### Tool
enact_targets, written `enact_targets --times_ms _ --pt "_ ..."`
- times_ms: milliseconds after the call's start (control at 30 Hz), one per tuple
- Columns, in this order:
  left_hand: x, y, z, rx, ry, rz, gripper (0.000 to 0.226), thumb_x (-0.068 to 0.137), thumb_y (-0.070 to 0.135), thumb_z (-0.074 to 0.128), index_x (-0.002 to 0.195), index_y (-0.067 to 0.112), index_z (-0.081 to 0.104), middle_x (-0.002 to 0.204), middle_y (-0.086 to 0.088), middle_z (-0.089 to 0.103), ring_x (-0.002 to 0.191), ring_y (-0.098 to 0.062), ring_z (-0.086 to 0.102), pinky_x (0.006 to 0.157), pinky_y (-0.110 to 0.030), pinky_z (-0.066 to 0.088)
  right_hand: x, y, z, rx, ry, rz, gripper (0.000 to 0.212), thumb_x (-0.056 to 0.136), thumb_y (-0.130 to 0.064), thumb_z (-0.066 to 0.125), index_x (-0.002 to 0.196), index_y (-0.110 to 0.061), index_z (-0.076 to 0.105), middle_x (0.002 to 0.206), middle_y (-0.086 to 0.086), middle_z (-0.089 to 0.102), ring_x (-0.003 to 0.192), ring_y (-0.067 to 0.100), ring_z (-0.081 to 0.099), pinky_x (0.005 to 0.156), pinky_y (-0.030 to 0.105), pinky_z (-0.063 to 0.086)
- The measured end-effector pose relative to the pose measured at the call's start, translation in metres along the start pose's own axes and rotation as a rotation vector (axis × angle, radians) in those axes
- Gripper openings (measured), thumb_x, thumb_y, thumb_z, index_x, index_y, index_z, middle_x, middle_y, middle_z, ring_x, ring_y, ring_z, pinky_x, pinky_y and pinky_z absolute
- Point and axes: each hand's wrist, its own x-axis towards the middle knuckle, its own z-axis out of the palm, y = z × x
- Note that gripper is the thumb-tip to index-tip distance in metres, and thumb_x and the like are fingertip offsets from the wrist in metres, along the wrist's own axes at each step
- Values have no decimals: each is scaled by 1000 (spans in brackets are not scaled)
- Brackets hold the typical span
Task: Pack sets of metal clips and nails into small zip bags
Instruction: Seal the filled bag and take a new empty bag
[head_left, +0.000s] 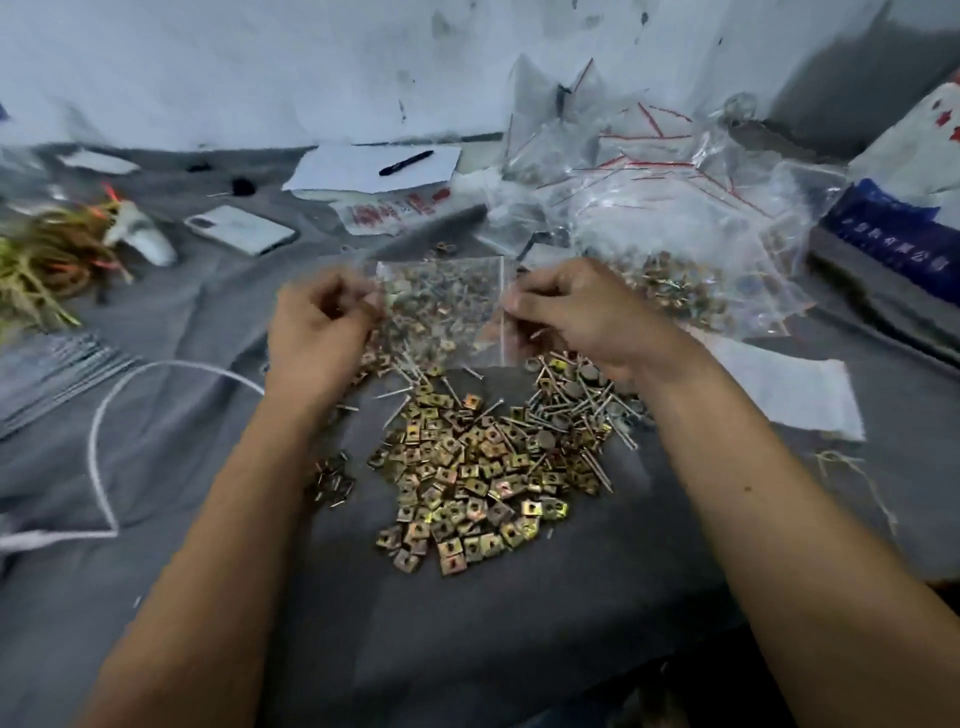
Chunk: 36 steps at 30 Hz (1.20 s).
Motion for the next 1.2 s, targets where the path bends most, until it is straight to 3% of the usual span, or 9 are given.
enact_targets --times_ms 67,133,233,333,500,833,1000,1100,1200 --pt "-1 -13 -5 141 97 19 8 95 13 67 91 18 71 84 -4 71 74 -18 64 72 -36 56 12 -4 16 -141 20 -72 12 96 -11 68 88 -7 76 71 4 75 59 10 66 55 21 53" --pt "-9 -17 2 320 235 81 20 93 20 68 111 11 65 106 -10 68 99 -28 63 91 -44 51 22 -3 26 -232 63 -164 11 95 -16 71 87 -13 77 71 0 75 57 5 64 55 17 50" --pt "-21 -2 22 430 429 348 32 89 24 71 111 4 60 109 -13 60 101 -25 52 85 -27 36 29 7 30 -219 125 -282 15 94 -23 74 79 -25 75 67 -6 73 56 2 63 54 16 49" --pt "-25 11 43 204 252 384 18 97 24 68 101 8 63 98 -3 63 86 -16 56 74 -29 47 31 26 31 -184 156 -337 21 93 -28 75 73 -23 74 65 -6 70 57 4 63 57 19 50" --pt "-36 13 58 -24 -73 274 23 96 30 73 102 8 70 94 -3 73 87 -20 70 79 -45 58 34 42 32 -143 137 -336 31 92 -33 72 78 -6 71 65 -8 62 64 8 57 59 27 47" --pt "-27 1 51 -353 -220 65 9 90 6 78 89 -3 77 83 -23 76 73 -36 73 74 -47 61 28 37 31 -99 3 -346 34 106 -20 55 77 -7 68 63 -7 62 58 5 53 56 21 43" --pt "-25 -4 50 -288 -201 72 13 96 5 70 85 1 77 72 -14 74 61 -23 67 62 -34 53 29 41 29 -155 -62 -379 35 105 -17 56 80 5 66 66 -4 64 62 4 61 61 16 46" --pt "-26 -3 50 -262 -184 79 17 98 7 68 86 3 78 76 -17 75 67 -36 71 65 -44 58 29 41 32 -156 -8 -373 36 104 -22 60 79 3 69 66 2 65 59 9 60 59 20 47" --pt "-29 -1 52 -159 -193 177 14 94 3 69 86 3 81 76 -9 78 68 -28 74 64 -42 62 26 38 35 -178 71 -364 49 101 -39 62 69 -2 67 59 3 63 53 9 58 55 21 45"
